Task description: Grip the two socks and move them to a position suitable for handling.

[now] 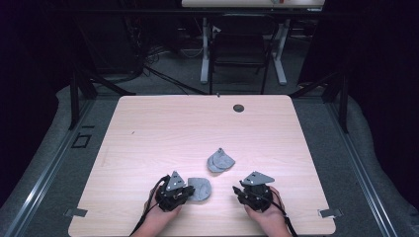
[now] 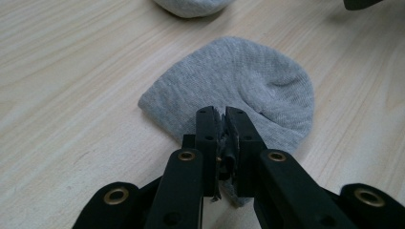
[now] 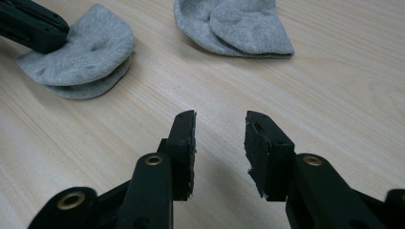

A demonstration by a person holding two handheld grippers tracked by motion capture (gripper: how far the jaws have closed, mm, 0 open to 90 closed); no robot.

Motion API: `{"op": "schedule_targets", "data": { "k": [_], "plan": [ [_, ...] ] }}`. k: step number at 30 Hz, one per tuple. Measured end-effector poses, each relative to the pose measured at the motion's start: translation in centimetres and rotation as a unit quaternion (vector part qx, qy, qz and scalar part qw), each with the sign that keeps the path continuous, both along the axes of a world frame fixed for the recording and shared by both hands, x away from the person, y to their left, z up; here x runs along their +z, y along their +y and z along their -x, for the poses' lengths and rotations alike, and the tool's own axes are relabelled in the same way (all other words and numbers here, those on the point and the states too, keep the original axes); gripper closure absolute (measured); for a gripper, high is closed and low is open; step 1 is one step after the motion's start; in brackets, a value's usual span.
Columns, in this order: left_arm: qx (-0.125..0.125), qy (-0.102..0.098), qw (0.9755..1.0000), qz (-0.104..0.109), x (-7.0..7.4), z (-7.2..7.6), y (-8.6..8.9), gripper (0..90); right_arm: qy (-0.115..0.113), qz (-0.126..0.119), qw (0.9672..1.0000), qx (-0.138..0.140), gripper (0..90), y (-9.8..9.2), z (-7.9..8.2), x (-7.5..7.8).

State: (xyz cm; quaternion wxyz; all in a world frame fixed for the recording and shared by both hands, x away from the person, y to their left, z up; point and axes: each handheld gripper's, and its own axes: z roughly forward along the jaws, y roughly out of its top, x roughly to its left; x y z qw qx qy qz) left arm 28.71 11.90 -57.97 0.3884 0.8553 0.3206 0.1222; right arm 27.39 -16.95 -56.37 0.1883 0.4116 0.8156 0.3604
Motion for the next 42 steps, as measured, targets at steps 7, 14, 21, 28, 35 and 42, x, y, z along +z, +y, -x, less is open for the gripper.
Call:
{"op": "schedule_targets", "data": {
  "k": [7,14,21,28,35,42],
  "plan": [
    [-0.007,-0.001,1.0000,0.002,-0.1,0.4,-0.1,85.5,-0.001,0.000,1.0000,0.002,63.6,-0.1,-0.1,0.0],
    [-0.018,-0.001,0.9998,0.004,-0.2,0.8,-0.2,85.9,-0.001,0.002,1.0000,0.001,63.4,-0.1,-0.1,0.1],
    [-0.035,0.000,0.9994,0.002,-0.2,1.6,-0.8,86.1,0.001,0.003,1.0000,0.000,63.3,-0.1,-0.1,0.1],
    [-0.046,0.003,0.9989,0.002,-0.1,2.3,-1.1,86.1,-0.001,0.003,1.0000,-0.002,63.2,-0.2,-0.1,0.1],
    [-0.059,0.005,0.9983,0.001,-0.1,3.0,-1.5,86.0,-0.002,-0.001,1.0000,-0.003,63.3,-0.2,-0.1,0.1],
    [-0.066,0.009,0.9978,0.001,0.0,3.4,-1.7,86.0,0.000,0.003,1.0000,-0.001,64.8,0.0,-0.1,0.2]
  ]
}}
